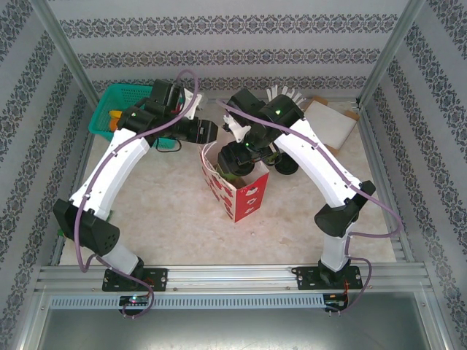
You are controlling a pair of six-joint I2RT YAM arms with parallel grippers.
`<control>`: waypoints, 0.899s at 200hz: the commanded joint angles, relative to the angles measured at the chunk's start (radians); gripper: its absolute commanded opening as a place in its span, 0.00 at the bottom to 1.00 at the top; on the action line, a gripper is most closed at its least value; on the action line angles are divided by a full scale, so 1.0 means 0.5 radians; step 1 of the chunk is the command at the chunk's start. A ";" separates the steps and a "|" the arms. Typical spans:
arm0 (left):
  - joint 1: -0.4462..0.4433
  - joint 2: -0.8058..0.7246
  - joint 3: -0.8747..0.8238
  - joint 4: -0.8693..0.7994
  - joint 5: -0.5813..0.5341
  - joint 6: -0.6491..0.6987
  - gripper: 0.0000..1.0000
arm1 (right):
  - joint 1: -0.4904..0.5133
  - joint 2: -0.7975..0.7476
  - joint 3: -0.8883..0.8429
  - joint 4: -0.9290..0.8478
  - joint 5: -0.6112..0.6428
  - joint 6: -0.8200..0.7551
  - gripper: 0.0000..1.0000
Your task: Pack the takeout coffee
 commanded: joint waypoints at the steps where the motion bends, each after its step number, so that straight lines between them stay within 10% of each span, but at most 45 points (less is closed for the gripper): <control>1: -0.033 -0.100 -0.048 -0.051 0.060 0.022 0.53 | -0.020 -0.015 -0.023 0.008 0.017 0.039 0.63; 180: -0.028 -0.303 -0.205 0.030 0.016 0.031 0.44 | 0.074 0.224 0.095 -0.146 0.357 0.044 0.63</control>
